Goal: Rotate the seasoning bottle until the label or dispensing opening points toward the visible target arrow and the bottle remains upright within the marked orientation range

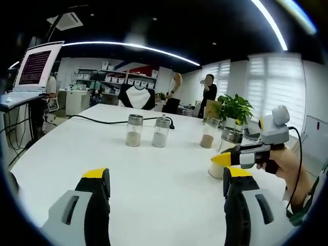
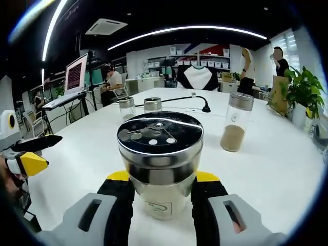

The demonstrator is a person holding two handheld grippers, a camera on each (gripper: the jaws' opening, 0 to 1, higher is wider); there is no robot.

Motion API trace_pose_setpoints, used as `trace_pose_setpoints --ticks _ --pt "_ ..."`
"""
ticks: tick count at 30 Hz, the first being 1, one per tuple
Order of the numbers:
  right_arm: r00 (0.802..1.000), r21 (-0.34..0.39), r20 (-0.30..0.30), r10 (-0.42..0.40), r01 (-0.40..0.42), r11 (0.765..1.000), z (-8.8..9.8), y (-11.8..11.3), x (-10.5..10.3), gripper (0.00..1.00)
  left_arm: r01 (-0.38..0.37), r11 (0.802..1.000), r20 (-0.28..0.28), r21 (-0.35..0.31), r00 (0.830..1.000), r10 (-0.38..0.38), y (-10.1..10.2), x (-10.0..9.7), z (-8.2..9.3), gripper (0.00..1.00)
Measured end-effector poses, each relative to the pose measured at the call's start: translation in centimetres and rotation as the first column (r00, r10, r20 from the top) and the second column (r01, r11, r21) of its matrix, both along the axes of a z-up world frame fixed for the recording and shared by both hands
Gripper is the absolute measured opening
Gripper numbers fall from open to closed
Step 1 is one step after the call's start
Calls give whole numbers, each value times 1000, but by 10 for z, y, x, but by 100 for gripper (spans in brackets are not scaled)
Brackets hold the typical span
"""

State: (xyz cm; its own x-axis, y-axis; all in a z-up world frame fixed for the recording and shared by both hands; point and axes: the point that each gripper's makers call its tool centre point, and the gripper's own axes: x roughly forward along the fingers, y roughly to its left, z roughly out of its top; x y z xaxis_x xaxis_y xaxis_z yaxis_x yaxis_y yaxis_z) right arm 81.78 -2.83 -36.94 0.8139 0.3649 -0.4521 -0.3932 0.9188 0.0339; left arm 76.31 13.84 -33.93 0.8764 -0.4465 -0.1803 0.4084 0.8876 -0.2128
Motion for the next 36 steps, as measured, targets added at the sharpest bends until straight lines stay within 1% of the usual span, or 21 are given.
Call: trace_pose_setpoints --ticks 4,5,6,7,8,9,10,15,19,22,23,24,26,28,32,36 --pt "1000 10 5 4 -4 1000 0 0 0 42 1 1000 0 -1 1000 -1 0 0 0 96" --pt "1000 -10 1 11 -11 1000 -2 0 -1 42 0 1000 0 0 1000 0 0 0 0 96" --pt "1000 -30 -14 16 -16 999 -5 -1 -3 43 0 1000 0 1 1000 0 0 0 0 96" --pt "1000 -11 -10 21 -21 1000 -5 1 -2 45 -1 1000 -1 1 1000 1 0 0 0 96" --pt "999 17 -21 29 -28 999 -6 4 -4 48 -2 1000 -3 2 1000 2 0 0 -1 96" --pt "999 22 -33 32 -31 999 -9 4 -5 50 -2 1000 -5 2 1000 2 0 0 -1 96" --pt "999 21 -32 34 -33 999 -9 4 -5 51 -2 1000 -6 3 1000 2 0 0 -1 96" --pt "999 4 -18 49 -49 999 -5 1 -7 55 -3 1000 -6 5 1000 3 0 -1 -1 96" --pt "995 -16 -4 104 -104 994 2 0 -8 56 -4 1000 -2 6 1000 4 0 -1 0 96" --pt "987 -32 9 161 -160 987 8 1 -10 56 -5 1000 -1 7 1000 5 0 -2 0 96" --pt "980 -42 32 197 -196 980 11 4 -10 57 -7 1000 -3 5 1000 7 0 -2 0 96" --pt "974 -44 35 225 -223 974 11 7 -11 58 -8 1000 -3 4 1000 8 0 -2 0 96" --pt "970 -36 22 243 -242 970 9 8 -13 58 -10 1000 0 4 1000 10 1 -2 1 96" --pt "963 -26 31 269 -268 963 12 8 -13 58 -9 1000 4 3 1000 9 1 -3 2 96" --pt "957 -32 17 291 -291 956 9 6 -13 57 -15 1000 6 6 1000 15 2 -3 3 96" --pt "948 -11 1 319 -319 948 7 6 -15 56 -16 1000 2 9 1000 16 3 -4 1 96"
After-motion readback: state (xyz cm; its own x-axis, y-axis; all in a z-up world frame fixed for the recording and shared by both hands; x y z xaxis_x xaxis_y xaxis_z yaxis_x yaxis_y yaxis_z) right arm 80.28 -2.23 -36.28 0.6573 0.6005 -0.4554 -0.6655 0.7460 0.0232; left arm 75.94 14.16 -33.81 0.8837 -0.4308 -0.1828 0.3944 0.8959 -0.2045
